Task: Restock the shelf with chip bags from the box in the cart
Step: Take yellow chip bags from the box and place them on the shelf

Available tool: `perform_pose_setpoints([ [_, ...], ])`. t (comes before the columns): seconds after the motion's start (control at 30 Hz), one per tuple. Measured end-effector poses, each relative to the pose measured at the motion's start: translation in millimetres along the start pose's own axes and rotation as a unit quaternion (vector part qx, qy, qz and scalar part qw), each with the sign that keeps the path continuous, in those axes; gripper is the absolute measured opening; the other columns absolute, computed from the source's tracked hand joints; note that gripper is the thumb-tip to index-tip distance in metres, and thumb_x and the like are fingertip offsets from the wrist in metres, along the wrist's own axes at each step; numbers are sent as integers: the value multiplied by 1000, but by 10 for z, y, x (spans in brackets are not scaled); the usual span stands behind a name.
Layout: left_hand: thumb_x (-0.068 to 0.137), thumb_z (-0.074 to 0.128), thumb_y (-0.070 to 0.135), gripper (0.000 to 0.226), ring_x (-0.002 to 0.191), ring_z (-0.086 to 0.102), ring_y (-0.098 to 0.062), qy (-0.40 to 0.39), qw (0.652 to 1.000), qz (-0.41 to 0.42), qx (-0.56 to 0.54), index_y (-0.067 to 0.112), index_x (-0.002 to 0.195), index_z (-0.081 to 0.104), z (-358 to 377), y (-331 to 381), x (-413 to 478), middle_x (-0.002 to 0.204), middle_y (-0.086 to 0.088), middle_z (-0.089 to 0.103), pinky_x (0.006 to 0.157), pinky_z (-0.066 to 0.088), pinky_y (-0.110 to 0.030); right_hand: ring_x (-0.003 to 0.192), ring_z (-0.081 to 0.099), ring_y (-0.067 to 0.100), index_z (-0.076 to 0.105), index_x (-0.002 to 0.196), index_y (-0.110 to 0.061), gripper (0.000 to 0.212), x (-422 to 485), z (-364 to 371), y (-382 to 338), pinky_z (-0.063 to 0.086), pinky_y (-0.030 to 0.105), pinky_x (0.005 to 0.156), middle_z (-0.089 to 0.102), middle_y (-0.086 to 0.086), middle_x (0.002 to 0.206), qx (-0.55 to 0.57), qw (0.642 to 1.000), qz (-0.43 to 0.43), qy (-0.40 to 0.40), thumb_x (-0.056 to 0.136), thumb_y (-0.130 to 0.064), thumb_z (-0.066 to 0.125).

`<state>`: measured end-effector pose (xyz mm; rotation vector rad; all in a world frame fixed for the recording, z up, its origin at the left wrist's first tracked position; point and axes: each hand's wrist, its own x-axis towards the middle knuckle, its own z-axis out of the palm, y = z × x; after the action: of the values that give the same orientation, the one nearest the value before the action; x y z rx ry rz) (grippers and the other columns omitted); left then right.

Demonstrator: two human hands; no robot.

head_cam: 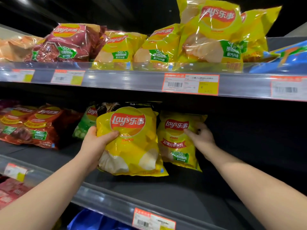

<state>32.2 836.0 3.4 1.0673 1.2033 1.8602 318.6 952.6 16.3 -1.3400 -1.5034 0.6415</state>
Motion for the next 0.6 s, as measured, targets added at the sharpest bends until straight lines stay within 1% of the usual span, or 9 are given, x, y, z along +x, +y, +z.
perform_pose_setpoints([
  [0.1, 79, 73, 8, 45, 96, 65, -32, -31, 999, -14, -13, 18, 113, 46, 301, -22, -18, 108, -10, 63, 78, 54, -44, 119, 53, 23, 45, 136, -25, 57, -275, -147, -207, 43, 31, 94, 53, 2, 132, 60, 992, 4, -114, 85, -48, 60],
  [0.13, 78, 73, 8, 43, 95, 64, -32, -39, 999, -16, -20, 18, 111, 47, 406, -31, -31, 107, -10, 63, 78, 54, -45, 118, 51, 20, 43, 136, -29, 58, -353, -202, -245, 41, 32, 96, 52, -1, 133, 64, 986, 13, -152, 85, -52, 57],
  [0.2, 77, 73, 6, 36, 92, 65, -30, -61, 997, -24, -44, 22, 101, 50, 623, -45, -78, 103, -7, 64, 78, 54, -44, 121, 47, 19, 33, 143, -31, 77, -483, -314, -283, 40, 38, 100, 48, -3, 137, 59, 978, 32, -200, 76, -61, 56],
  [0.27, 76, 73, 6, 37, 89, 65, -29, -83, 994, -37, -56, 22, 100, 50, 834, -78, -123, 101, -7, 64, 77, 54, -44, 126, 45, 21, 23, 148, -32, 98, -535, -424, -258, 38, 45, 103, 44, -2, 143, 62, 974, 50, -213, 62, -65, 58],
  [0.3, 75, 75, 6, 41, 91, 65, -30, -92, 993, -43, -55, 20, 104, 49, 937, -97, -146, 104, -8, 64, 80, 53, -46, 124, 46, 21, 22, 147, -33, 102, -562, -482, -246, 39, 47, 104, 46, -1, 142, 66, 973, 54, -216, 58, -65, 59],
  [0.4, 62, 85, 13, 70, 102, 62, -38, -124, 990, -59, -38, 21, 119, 45, 1244, -145, -207, 117, -13, 61, 91, 50, -56, 115, 55, 19, 31, 137, -39, 110, -604, -675, -156, 42, 53, 103, 57, -5, 127, 74, 974, 64, -203, 41, -71, 73],
  [0.43, 60, 86, 17, 76, 104, 61, -39, -135, 988, -63, -25, 22, 123, 43, 1340, -154, -235, 119, -13, 60, 92, 49, -58, 112, 57, 19, 34, 135, -38, 106, -612, -747, -116, 43, 52, 101, 59, -6, 124, 62, 977, 66, -192, 42, -67, 77],
  [0.5, 62, 86, 23, 85, 106, 61, -38, -165, 984, -74, -8, 22, 133, 40, 1541, -196, -289, 123, -13, 58, 92, 50, -57, 107, 60, 19, 39, 133, -34, 79, -610, -894, -17, 49, 48, 94, 62, -3, 121, 48, 984, 69, -159, 66, -46, 78],
  [0.6, 61, 86, 29, 84, 105, 62, -34, -203, 976, -82, 19, 25, 131, 40, 1832, -262, -362, 122, -10, 59, 93, 51, -52, 94, 61, 13, 43, 129, -29, 57, -585, -1120, 145, 51, 33, 70, 63, -3, 110, 66, 990, 74, -105, 80, -28, 73],
])
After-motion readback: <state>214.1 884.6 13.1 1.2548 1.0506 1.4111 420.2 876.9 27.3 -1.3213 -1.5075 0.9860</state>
